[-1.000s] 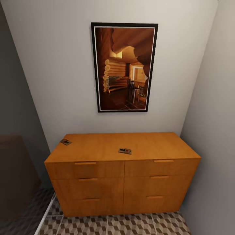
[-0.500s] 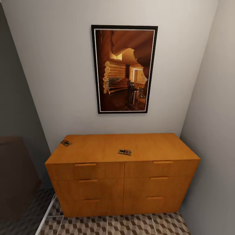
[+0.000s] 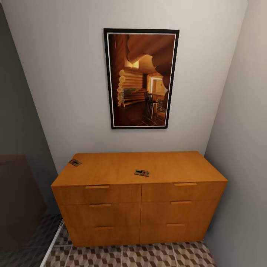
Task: Take the four mousetraps from the cabinet in the bathroom and place them on the bathroom floor. Make sure all four end up on the same floor surface, and ensure that at least two of them are either under or directly next to the same bathroom sink.
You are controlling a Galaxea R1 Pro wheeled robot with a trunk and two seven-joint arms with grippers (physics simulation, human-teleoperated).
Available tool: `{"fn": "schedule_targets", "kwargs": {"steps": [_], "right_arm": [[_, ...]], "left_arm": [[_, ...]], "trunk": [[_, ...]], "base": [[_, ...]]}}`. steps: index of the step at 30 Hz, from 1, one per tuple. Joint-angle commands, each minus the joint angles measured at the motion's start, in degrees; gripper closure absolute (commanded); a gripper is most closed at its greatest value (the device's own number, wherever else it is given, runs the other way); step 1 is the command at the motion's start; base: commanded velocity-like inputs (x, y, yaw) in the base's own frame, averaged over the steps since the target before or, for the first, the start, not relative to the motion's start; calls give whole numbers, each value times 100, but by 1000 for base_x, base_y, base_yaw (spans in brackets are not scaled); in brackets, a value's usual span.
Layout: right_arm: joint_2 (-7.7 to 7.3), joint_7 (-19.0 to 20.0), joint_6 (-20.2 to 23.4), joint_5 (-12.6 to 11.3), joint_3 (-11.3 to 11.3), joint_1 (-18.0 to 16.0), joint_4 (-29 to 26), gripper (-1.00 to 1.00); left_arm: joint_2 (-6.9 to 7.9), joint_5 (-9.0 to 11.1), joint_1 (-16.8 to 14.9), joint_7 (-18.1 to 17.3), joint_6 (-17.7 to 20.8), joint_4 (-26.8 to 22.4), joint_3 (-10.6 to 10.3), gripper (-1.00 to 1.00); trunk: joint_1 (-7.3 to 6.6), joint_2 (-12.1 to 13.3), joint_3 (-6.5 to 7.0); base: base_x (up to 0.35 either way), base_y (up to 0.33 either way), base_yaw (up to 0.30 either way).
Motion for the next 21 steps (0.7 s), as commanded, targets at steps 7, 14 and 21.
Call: {"fn": "schedule_targets", "kwargs": {"steps": [7, 14, 21], "right_arm": [[1, -28, -18, 44, 43, -8, 18, -100], [-1, -10, -18, 44, 45, -8, 18, -100], [-7, -1, -16, 52, 53, -8, 18, -100]], "left_arm": [[-3, 45, -4, 4, -18, -4, -43, -100], [-8, 34, -4, -1, -34, -10, -45, -100], [4, 28, -4, -14, -8, -20, -48, -100]], "trunk": [[0, -4, -7], [0, -4, -7], [0, -4, -7]], "base": [[0, 0, 0], [0, 0, 0], [0, 0, 0]]}}
